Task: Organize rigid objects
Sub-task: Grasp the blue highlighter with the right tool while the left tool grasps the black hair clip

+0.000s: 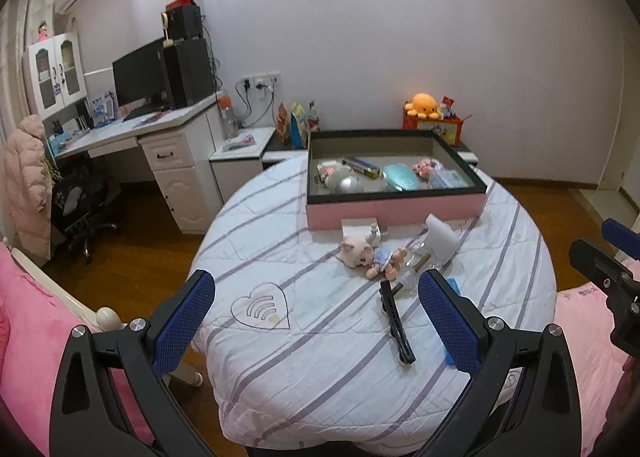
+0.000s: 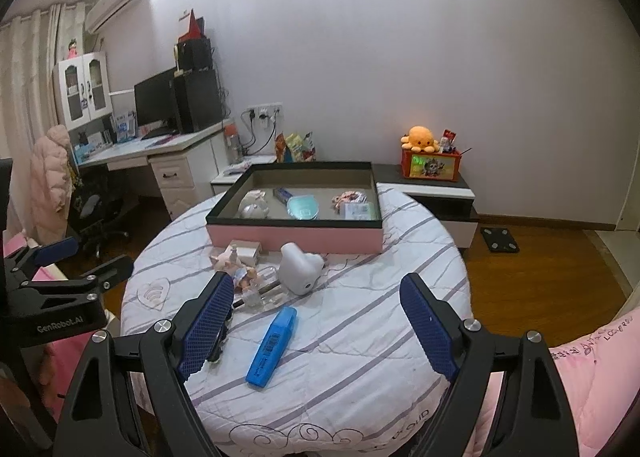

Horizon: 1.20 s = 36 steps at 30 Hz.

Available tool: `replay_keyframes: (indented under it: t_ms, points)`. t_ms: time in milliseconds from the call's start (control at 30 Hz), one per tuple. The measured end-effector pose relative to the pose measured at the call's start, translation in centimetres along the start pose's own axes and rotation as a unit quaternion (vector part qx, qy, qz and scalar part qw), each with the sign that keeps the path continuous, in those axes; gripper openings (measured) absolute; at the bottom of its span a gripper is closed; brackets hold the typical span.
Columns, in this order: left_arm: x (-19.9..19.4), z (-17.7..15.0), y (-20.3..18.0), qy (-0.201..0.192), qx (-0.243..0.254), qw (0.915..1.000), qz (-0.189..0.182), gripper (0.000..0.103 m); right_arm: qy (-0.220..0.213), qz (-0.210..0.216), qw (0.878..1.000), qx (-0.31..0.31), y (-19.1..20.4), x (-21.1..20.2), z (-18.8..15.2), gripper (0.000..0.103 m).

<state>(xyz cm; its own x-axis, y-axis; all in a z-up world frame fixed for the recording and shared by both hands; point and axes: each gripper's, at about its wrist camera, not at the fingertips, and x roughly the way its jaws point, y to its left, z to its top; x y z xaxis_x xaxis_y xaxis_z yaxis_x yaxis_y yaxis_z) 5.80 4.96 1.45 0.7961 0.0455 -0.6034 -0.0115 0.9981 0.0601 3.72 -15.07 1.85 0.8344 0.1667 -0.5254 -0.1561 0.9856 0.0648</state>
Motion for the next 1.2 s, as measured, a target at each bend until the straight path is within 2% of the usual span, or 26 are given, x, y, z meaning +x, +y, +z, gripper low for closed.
replay_keyframes:
  t_ms: [233, 367, 600, 733, 900, 1033, 1100, 1167, 1200]
  points:
    - [4.0, -1.0, -0.5, 0.066, 0.015, 0.9975, -0.019, 0.103, 0.065, -0.004, 0.998, -0.023, 1.3, 4.0, -0.6, 0.087]
    - [6.8, -1.6, -0.8, 0.107, 0.023, 0.9936, -0.029, 0.103, 0.108, 0.003, 0.994, -0.014, 1.4, 6.8, -1.5, 0.087]
    - [10.2, -2.2, -1.3, 0.155, 0.028, 0.9864, -0.047, 0.103, 0.176, 0.006, 0.984, -0.022, 1.6, 11.3, -3.1, 0.087]
    - [12.1, -2.7, -1.5, 0.178, 0.034, 0.9828, -0.033, 0.103, 0.213, 0.021, 0.977, -0.021, 2.0, 13.7, -4.3, 0.086]
    - [13.8, -3.2, -1.3, 0.204, 0.030, 0.9776, -0.042, 0.103, 0.233, 0.024, 0.971, -0.037, 2.2, 15.4, -5.2, 0.086]
    - [14.1, -3.1, -1.9, 0.215, 0.021, 0.9725, -0.088, 0.103, 0.231, 0.003, 0.971, -0.068, 2.2, 16.0, -6.0, 0.085]
    - [14.1, -3.1, -2.6, 0.214, 0.030, 0.9718, -0.094, 0.103, 0.228, 0.001, 0.971, -0.067, 1.8, 15.9, -6.0, 0.079]
    - [14.2, -3.0, -3.3, 0.216, 0.037, 0.9703, -0.102, 0.103, 0.224, -0.005, 0.973, -0.056, 1.0, 15.6, -5.8, 0.062]
    - [14.3, -3.1, -3.7, 0.219, 0.037, 0.9678, -0.118, 0.103, 0.223, -0.007, 0.973, -0.052, 0.5, 15.4, -5.7, 0.057]
